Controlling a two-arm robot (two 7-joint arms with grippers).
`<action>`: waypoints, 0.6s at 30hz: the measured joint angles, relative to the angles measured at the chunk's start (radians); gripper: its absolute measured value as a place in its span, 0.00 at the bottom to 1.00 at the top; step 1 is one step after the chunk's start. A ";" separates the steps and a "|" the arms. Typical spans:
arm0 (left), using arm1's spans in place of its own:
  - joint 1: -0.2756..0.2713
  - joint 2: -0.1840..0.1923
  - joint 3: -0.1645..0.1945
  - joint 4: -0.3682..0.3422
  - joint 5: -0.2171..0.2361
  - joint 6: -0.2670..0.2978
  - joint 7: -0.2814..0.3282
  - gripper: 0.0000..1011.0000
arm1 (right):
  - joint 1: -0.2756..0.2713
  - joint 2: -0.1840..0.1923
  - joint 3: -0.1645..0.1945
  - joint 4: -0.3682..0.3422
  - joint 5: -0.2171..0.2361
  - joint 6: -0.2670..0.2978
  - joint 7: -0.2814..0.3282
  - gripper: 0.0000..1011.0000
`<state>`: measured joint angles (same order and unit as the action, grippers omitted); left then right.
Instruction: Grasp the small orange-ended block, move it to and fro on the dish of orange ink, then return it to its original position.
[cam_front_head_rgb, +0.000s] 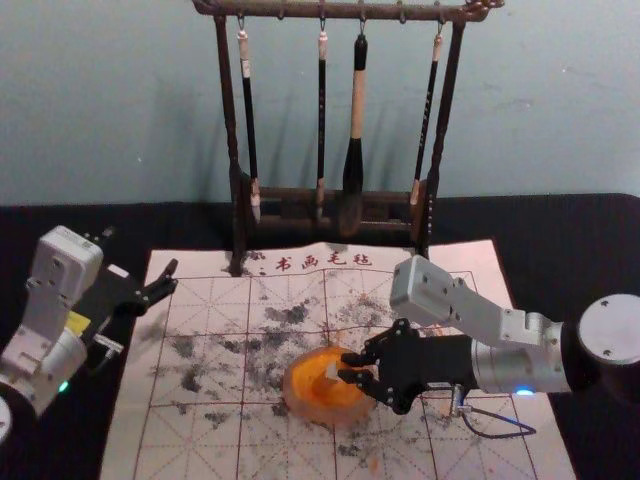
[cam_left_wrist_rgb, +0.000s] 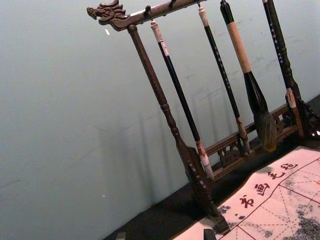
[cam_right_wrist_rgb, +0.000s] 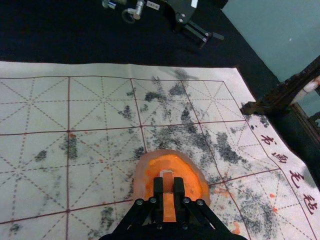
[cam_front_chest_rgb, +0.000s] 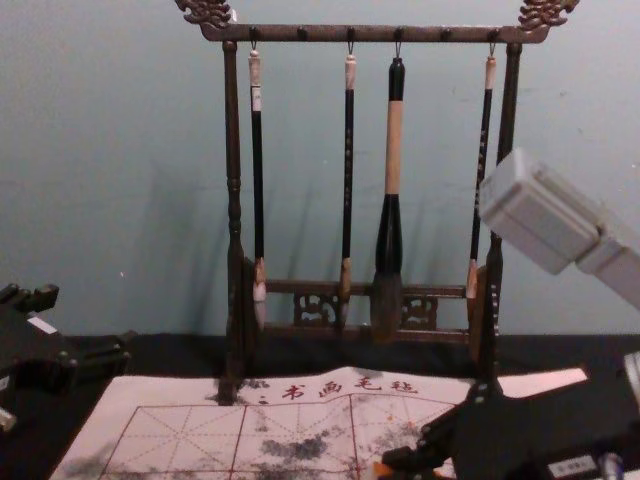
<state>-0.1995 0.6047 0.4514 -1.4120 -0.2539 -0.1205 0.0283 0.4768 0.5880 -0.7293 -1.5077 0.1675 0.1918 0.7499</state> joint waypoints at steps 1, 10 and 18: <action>0.000 0.000 0.000 0.000 0.000 0.000 0.000 0.99 | 0.004 -0.005 -0.002 0.008 -0.005 0.001 -0.003 0.10; 0.000 0.000 0.000 0.000 0.000 0.000 0.000 0.99 | 0.017 -0.022 0.003 0.037 -0.018 0.010 -0.025 0.10; 0.000 0.000 0.000 0.000 0.000 0.000 0.000 0.99 | 0.015 -0.016 0.024 0.035 -0.017 0.015 -0.035 0.10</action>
<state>-0.1995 0.6047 0.4514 -1.4120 -0.2539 -0.1205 0.0283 0.4913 0.5718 -0.7053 -1.4725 0.1501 0.2064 0.7144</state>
